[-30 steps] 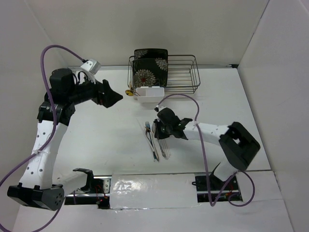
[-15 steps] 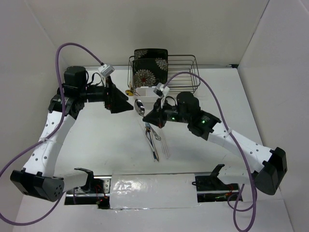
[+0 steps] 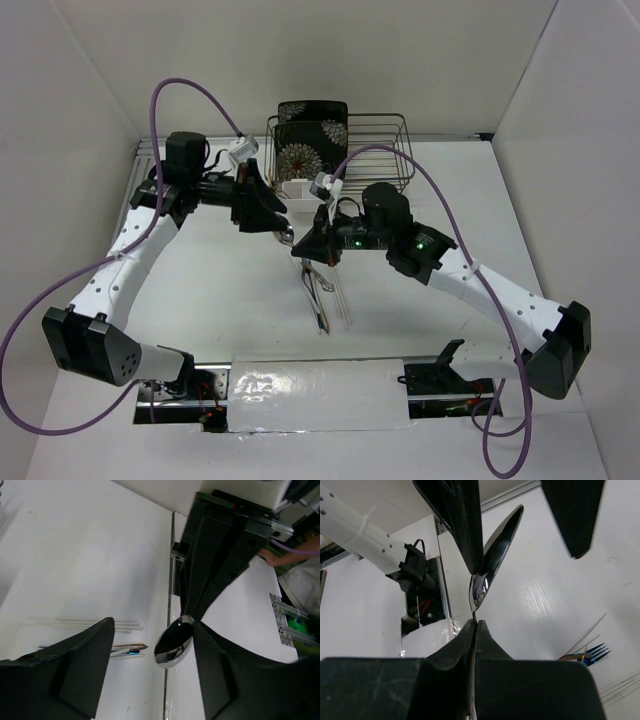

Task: Sort the eating utensils into containers

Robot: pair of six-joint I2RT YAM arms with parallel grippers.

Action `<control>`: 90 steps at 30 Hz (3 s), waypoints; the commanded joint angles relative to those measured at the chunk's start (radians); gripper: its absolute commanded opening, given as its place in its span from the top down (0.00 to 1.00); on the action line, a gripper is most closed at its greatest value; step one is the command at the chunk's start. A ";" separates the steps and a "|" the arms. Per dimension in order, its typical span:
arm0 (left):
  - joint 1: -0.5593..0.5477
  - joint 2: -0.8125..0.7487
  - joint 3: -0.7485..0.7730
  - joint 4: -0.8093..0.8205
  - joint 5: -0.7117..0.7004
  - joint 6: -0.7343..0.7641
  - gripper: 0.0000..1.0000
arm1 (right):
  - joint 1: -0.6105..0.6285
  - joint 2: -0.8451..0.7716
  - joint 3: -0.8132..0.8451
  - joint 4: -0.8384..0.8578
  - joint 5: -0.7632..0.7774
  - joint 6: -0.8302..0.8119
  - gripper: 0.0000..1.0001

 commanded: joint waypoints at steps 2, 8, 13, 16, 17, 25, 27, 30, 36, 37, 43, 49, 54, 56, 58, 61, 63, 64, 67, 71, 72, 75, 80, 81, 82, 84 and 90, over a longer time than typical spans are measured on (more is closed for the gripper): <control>-0.009 0.005 0.043 0.022 0.095 0.076 0.31 | 0.010 -0.009 0.081 0.025 -0.032 -0.033 1.00; -0.009 0.004 0.034 -0.013 0.177 0.123 0.64 | 0.008 0.016 0.100 0.016 -0.010 -0.036 1.00; -0.010 0.014 0.026 -0.024 0.198 0.145 1.00 | 0.007 0.030 0.109 -0.021 0.053 -0.026 0.94; -0.010 0.028 0.032 -0.033 0.185 0.177 1.00 | 0.004 0.022 0.109 -0.030 0.117 -0.007 0.85; -0.009 0.031 0.038 -0.041 0.187 0.185 1.00 | 0.002 0.020 0.109 -0.041 0.155 0.003 0.79; 0.028 0.083 0.086 0.031 0.104 0.177 1.00 | -0.033 -0.027 0.153 -0.148 0.350 0.007 0.10; 0.052 0.100 0.119 0.050 0.112 0.162 1.00 | -0.048 -0.054 0.165 -0.179 0.431 0.014 0.07; 0.073 0.128 0.164 0.099 0.110 0.110 1.00 | -0.076 -0.113 0.176 -0.210 0.622 0.092 0.00; 0.069 0.160 0.296 0.133 -0.017 -0.096 1.00 | -0.116 -0.202 0.061 -0.291 0.853 0.293 0.00; 0.074 0.159 0.304 0.125 -0.069 -0.106 1.00 | -0.130 -0.211 0.025 -0.303 0.863 0.347 0.00; 0.099 0.166 0.337 0.070 -0.258 -0.134 1.00 | -0.154 -0.240 -0.071 -0.291 0.887 0.424 0.00; 0.122 0.217 0.302 0.128 -0.270 -0.209 1.00 | -0.160 -0.199 -0.121 -0.268 0.878 0.418 0.00; 0.123 0.261 0.302 0.194 -0.240 -0.223 1.00 | -0.162 -0.170 -0.143 -0.247 0.869 0.428 0.00; 0.123 0.290 0.305 0.208 -0.237 -0.223 1.00 | -0.164 -0.164 -0.153 -0.235 0.845 0.436 0.00; 0.125 0.319 0.304 0.220 -0.237 -0.225 1.00 | -0.170 -0.145 -0.166 -0.219 0.829 0.439 0.00; 0.125 0.367 0.307 0.228 -0.238 -0.208 1.00 | -0.177 -0.130 -0.166 -0.196 0.806 0.438 0.00; 0.125 0.390 0.322 0.214 -0.250 -0.191 1.00 | -0.174 -0.113 -0.166 -0.187 0.783 0.421 0.00; 0.123 0.407 0.327 0.215 -0.255 -0.189 1.00 | -0.174 -0.107 -0.166 -0.176 0.774 0.413 0.00; 0.123 0.428 0.304 0.257 -0.247 -0.192 1.00 | -0.177 -0.099 -0.175 -0.143 0.740 0.372 0.00; 0.125 0.448 0.255 0.323 -0.221 -0.220 1.00 | -0.179 -0.066 -0.198 -0.133 0.720 0.338 0.00; 0.125 0.454 0.256 0.344 -0.215 -0.228 0.98 | -0.177 -0.046 -0.198 -0.133 0.709 0.329 0.00; 0.125 0.459 0.235 0.369 -0.218 -0.232 0.92 | -0.174 -0.009 -0.198 -0.121 0.673 0.313 0.00; 0.123 0.455 0.257 0.344 -0.238 -0.211 0.65 | -0.174 0.020 -0.207 -0.080 0.613 0.307 0.00; 0.123 0.448 0.265 0.335 -0.246 -0.206 0.58 | -0.176 0.028 -0.207 -0.066 0.595 0.306 0.01; 0.123 0.447 0.276 0.330 -0.250 -0.206 0.55 | -0.174 0.037 -0.207 -0.057 0.594 0.304 0.01; 0.123 0.438 0.308 0.317 -0.246 -0.205 0.47 | -0.176 0.042 -0.198 -0.057 0.579 0.297 0.01; 0.140 0.427 0.440 0.283 -0.256 -0.229 0.25 | -0.167 0.123 -0.170 -0.047 0.490 0.249 0.03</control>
